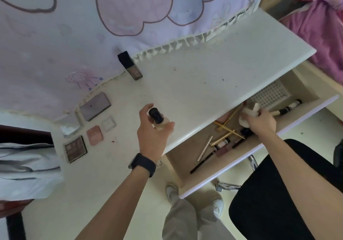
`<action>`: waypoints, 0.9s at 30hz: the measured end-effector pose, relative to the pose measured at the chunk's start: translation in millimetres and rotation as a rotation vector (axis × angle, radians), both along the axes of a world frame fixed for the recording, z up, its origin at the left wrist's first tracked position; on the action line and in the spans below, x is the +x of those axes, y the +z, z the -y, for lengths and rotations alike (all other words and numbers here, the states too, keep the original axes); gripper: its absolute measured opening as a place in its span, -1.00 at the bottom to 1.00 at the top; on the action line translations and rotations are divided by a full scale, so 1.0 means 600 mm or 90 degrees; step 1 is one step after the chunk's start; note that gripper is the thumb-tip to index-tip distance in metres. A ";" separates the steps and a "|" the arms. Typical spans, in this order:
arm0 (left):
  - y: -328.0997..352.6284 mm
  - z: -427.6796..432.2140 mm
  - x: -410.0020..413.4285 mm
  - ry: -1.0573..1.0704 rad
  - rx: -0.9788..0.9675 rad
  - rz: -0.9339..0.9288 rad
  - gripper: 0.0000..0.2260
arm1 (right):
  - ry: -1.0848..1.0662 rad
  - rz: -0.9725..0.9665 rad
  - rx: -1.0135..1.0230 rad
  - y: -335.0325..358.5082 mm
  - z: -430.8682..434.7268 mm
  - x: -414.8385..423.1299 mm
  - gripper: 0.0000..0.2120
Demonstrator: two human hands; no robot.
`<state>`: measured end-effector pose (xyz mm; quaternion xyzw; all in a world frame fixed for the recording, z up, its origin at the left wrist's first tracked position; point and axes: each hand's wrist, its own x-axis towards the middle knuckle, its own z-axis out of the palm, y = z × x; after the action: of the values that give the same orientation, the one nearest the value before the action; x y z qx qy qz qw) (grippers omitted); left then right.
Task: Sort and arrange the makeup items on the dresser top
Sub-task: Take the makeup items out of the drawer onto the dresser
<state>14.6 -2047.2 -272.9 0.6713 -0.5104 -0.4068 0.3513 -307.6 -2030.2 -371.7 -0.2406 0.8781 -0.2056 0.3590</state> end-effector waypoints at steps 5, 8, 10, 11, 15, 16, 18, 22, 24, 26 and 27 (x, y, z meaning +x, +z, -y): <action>-0.005 0.053 0.023 0.060 -0.028 -0.004 -0.41 | -0.143 0.155 -0.253 0.076 -0.061 0.068 -0.46; -0.011 0.093 0.038 0.075 -0.042 0.016 -0.42 | -0.120 0.222 -0.338 0.125 -0.076 0.128 -0.64; -0.013 0.124 0.045 0.078 -0.042 0.036 -0.41 | -0.049 0.271 -0.371 0.150 -0.067 0.166 -0.68; -0.014 0.142 0.047 0.077 -0.043 0.044 -0.41 | -0.007 0.294 -0.372 0.157 -0.054 0.183 -0.67; -0.024 0.210 0.055 0.068 -0.079 0.069 -0.42 | 0.116 0.326 -0.340 0.153 0.030 0.243 -0.66; -0.026 0.224 0.055 0.060 -0.093 0.074 -0.44 | 0.151 0.315 -0.348 0.148 0.054 0.255 -0.64; -0.032 0.244 0.057 0.038 -0.109 0.078 -0.45 | 0.229 0.277 -0.358 0.133 0.096 0.274 -0.63; -0.051 0.252 0.067 0.018 -0.086 0.084 -0.42 | 0.307 0.222 -0.328 0.108 0.137 0.293 -0.63; -0.063 0.248 0.080 0.006 -0.067 0.089 -0.41 | 0.315 0.202 -0.322 0.099 0.138 0.297 -0.63; -0.076 0.241 0.098 -0.003 -0.052 0.112 -0.48 | 0.331 0.181 -0.309 0.092 0.138 0.298 -0.62; -0.080 0.239 0.107 -0.004 -0.045 0.124 -0.54 | 0.342 0.175 -0.299 0.091 0.140 0.299 -0.61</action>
<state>79.0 -2190.6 -321.2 0.6931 -0.5586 -0.3224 0.3219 -128.5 -2114.2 -317.3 -0.5076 0.6564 -0.3302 0.4499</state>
